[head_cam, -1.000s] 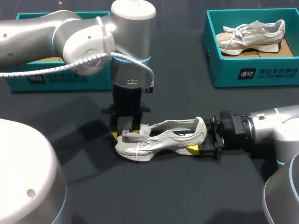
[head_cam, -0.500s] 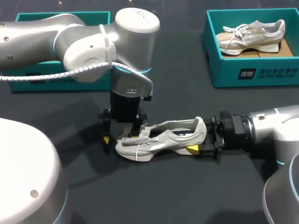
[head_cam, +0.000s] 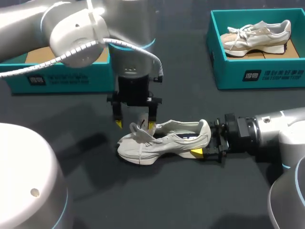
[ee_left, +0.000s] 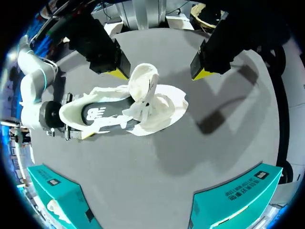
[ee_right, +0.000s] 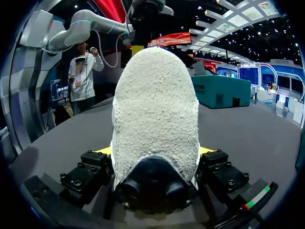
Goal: Take the shoe out of the shoebox, open the shoe tongue, remove and reinsert the insole, then place the shoe into the shoebox
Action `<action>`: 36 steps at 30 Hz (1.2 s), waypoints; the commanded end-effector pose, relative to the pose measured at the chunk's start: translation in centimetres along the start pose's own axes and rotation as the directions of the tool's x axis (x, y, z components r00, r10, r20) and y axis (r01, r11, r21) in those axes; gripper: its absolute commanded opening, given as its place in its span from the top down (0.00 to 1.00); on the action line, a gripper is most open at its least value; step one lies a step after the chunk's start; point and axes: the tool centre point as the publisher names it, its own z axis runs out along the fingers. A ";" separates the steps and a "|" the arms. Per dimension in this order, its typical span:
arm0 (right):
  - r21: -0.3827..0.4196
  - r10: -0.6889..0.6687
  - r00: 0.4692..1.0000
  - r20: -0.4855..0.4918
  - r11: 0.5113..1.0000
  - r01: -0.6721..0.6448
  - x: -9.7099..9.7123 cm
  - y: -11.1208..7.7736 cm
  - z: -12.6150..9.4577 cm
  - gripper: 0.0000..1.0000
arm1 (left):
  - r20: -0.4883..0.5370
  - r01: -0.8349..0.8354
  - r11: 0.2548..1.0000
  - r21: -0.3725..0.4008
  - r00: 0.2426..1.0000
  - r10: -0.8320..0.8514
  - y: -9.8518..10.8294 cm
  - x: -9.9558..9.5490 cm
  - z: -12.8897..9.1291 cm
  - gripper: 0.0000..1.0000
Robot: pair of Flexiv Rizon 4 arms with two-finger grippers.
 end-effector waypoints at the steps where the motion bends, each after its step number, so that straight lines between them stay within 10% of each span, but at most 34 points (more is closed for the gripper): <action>1: 0.003 0.001 1.000 0.002 1.000 -0.001 0.0 0.0 0.0 1.00 | -0.069 -0.081 0.993 0.089 0.994 0.087 1.2 -0.2 -3.6 0.15; 6: 0.003 0.001 1.000 0.002 1.000 -0.001 0.0 0.0 0.0 1.00 | -0.132 -0.346 0.936 0.061 0.927 0.351 1.3 1.6 -5.6 0.21; 9: 0.003 0.001 1.000 0.002 1.000 -0.001 0.0 0.0 0.0 1.00 | -0.161 -0.521 0.852 0.055 0.837 0.522 1.5 2.6 -6.3 0.56; 11: 0.003 0.001 1.000 0.002 1.000 -0.001 0.0 0.0 0.0 1.00 | -0.163 -0.652 0.757 0.054 0.742 0.650 1.7 3.3 -6.6 1.00; 14: 0.003 0.001 1.000 0.002 1.000 -0.001 0.0 0.0 0.0 1.00 | -0.137 -0.812 0.582 -0.040 0.582 0.802 1.2 4.3 -7.0 1.00; 26: 0.003 0.001 1.000 0.002 1.000 -0.001 0.0 0.0 0.0 1.00 | -0.137 -0.812 0.582 -0.040 0.582 0.802 1.2 4.3 -7.0 1.00; 36: 0.003 0.001 1.000 0.002 1.000 -0.001 0.0 0.0 0.0 1.00 | -0.134 -0.945 0.317 0.079 0.305 0.943 0.9 8.4 -4.1 1.00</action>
